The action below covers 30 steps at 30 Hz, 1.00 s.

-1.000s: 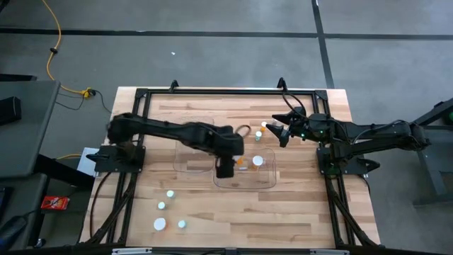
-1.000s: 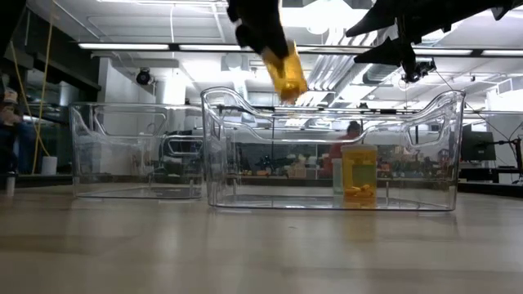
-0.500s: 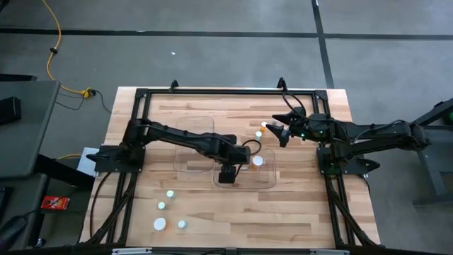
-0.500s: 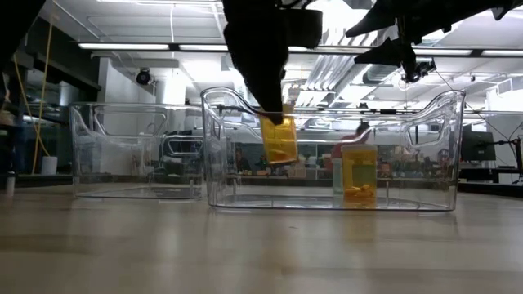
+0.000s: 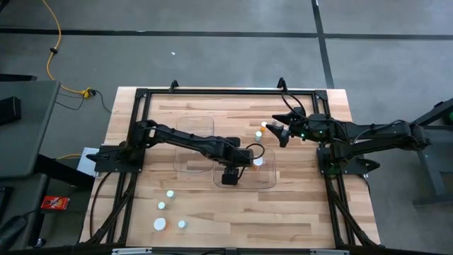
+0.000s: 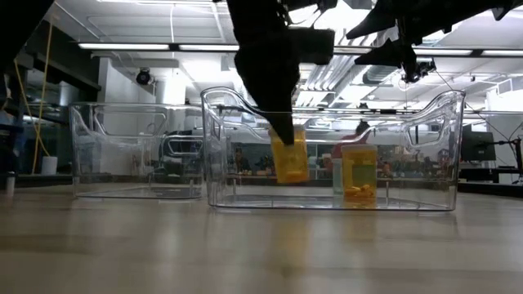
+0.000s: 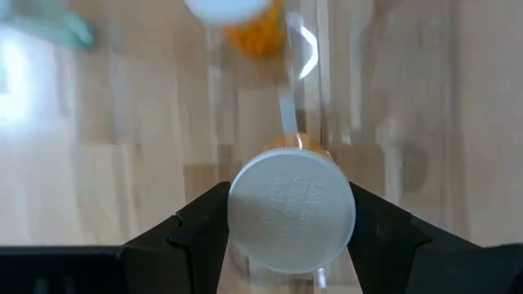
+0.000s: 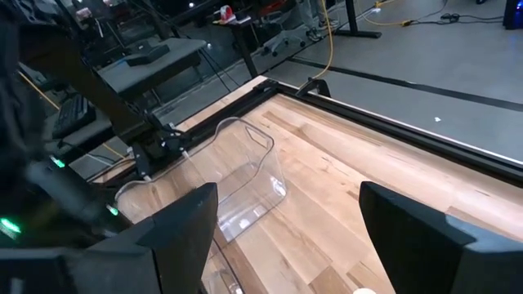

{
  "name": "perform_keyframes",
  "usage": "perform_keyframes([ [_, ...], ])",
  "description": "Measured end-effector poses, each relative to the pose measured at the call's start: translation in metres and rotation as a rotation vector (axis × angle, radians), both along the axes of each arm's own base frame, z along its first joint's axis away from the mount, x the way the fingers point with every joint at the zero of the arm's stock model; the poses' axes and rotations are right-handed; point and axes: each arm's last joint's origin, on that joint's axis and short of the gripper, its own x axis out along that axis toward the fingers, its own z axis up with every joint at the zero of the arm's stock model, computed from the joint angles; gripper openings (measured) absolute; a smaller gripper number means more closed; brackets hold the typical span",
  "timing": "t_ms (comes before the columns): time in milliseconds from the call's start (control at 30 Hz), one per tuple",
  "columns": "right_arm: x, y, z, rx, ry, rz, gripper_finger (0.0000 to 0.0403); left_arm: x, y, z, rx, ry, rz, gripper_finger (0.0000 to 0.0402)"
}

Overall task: Pick and place medicine bottles into bin by pill shape (circle, oval)
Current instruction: Put the top orange capsule bottle into the right transparent bin, then put the top blue capsule bottle into the right transparent bin

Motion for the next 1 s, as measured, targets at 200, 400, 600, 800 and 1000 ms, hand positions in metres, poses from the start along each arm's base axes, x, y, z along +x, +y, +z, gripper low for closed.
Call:
perform_keyframes([
  [200, 0.0, 0.0, 0.0, 0.002, 0.001, 0.0, 0.0291, 0.002, 0.0, -0.014, 0.003, 0.046, -0.007, 0.0195],
  [400, 0.0, 0.0, 0.0, 0.002, 0.002, -0.001, 0.0291, 0.003, 0.0, -0.016, 0.006, 0.042, -0.006, 0.0225],
  [600, 0.0, 0.0, 0.0, -0.001, 0.001, 0.0, 0.0291, 0.007, 0.002, -0.002, 0.006, 0.031, -0.006, 0.0265],
  [800, 0.0, 0.0, 0.0, -0.004, -0.003, 0.001, 0.0291, 0.006, 0.007, 0.033, 0.011, 0.051, -0.016, 0.0279],
  [1000, 0.0, 0.0, 0.0, 0.0, -0.005, 0.0, 0.0291, -0.013, 0.021, 0.083, -0.007, -0.01, 0.061, 0.0279],
])
